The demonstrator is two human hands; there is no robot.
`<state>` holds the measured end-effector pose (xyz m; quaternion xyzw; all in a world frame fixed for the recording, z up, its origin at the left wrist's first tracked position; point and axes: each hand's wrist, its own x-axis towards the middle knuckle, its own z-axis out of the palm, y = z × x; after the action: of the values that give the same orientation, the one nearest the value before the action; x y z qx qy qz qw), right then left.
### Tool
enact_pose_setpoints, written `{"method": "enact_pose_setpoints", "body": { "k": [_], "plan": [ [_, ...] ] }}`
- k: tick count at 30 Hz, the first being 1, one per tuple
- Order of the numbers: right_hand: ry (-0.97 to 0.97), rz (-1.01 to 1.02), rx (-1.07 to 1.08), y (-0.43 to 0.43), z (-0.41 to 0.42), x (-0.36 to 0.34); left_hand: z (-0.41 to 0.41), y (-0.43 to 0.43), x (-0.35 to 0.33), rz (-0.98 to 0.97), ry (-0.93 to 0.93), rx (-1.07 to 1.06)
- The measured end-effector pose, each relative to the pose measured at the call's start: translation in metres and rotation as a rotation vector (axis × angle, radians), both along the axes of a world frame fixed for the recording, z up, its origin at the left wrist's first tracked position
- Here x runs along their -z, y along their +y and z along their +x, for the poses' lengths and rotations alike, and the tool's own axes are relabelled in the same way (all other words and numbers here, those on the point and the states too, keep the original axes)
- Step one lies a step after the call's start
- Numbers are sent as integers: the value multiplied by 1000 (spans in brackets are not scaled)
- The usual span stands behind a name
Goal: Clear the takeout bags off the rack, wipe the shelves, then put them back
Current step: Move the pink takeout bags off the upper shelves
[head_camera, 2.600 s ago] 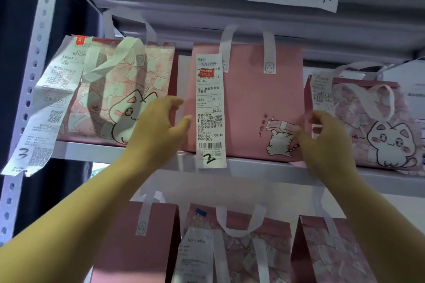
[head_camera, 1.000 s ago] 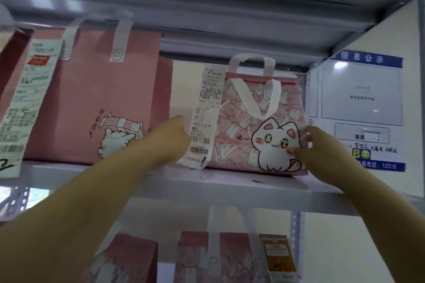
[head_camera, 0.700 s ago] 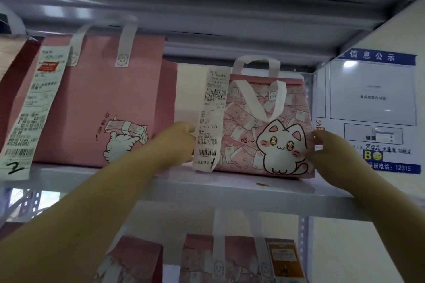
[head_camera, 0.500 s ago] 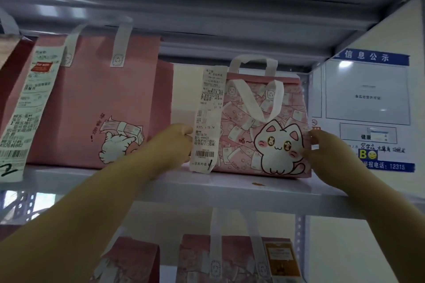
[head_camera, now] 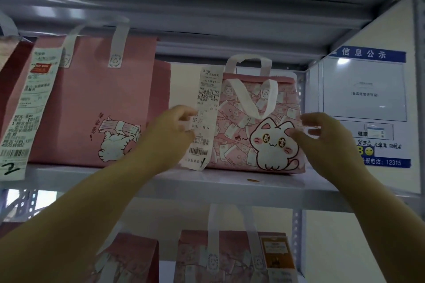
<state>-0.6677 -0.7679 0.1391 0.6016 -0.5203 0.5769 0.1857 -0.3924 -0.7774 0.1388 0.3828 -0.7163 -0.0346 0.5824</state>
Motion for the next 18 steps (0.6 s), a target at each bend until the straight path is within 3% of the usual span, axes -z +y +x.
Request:
{"method": "enact_pose_setpoints", "body": {
  "k": [6,18],
  "plan": [
    [86,-113,-228,29,35,4,0,43,-1,-186,-32,46],
    [134,-20,-586,100,155,56,100,117,63,-114,-148,84]
  ]
}}
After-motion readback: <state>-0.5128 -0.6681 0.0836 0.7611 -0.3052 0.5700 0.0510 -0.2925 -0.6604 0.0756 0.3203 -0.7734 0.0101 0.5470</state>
